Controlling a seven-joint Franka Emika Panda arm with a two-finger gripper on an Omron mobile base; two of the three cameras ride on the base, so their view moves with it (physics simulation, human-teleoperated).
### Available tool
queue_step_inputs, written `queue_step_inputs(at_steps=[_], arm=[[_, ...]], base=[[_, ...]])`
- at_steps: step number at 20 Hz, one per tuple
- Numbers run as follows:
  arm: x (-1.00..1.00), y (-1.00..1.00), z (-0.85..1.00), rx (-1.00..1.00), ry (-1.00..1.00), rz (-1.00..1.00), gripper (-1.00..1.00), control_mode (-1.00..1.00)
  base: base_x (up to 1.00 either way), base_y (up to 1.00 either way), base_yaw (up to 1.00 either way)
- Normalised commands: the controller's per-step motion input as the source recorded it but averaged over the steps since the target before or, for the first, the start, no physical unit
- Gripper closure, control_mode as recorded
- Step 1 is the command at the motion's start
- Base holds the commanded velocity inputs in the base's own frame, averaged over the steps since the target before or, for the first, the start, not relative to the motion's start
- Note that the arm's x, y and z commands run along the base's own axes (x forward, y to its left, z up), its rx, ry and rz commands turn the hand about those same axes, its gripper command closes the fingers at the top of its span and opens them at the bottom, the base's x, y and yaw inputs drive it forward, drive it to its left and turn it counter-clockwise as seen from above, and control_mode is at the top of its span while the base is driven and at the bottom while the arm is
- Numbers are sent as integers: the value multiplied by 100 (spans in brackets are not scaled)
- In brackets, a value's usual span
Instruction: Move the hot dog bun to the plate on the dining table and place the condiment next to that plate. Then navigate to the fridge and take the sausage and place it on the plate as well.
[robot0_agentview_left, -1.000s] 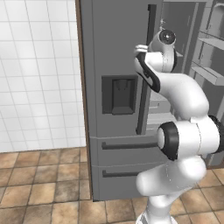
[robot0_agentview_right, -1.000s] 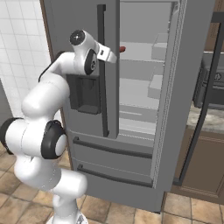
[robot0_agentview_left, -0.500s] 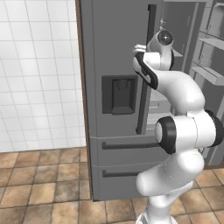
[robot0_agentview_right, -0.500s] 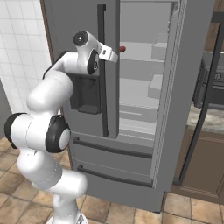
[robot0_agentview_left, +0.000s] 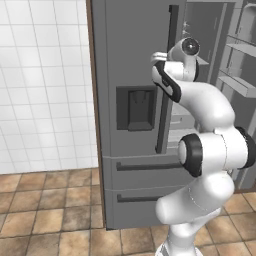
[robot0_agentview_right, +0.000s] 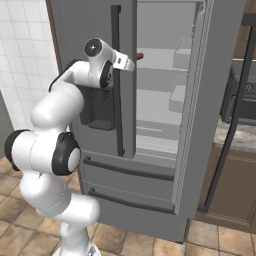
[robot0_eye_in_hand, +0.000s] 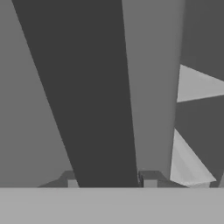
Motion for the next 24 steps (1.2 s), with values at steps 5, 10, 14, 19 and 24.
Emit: queue_step_inputs(at_steps=[5, 10, 14, 19, 24], arm=[[-71, 52, -10, 0, -2, 3, 100, -100], [-100, 75, -20, 0, -4, 7, 100, -100], [-100, 90, -17, 0, -1, 7, 100, -100], [-90, 98, -15, -1, 0, 4, -100, -100], [-27, 67, -7, -4, 2, -3, -100, -100]], base=[[0, 0, 0], [0, 0, 0], [0, 0, 0], [0, 0, 0], [0, 0, 0]])
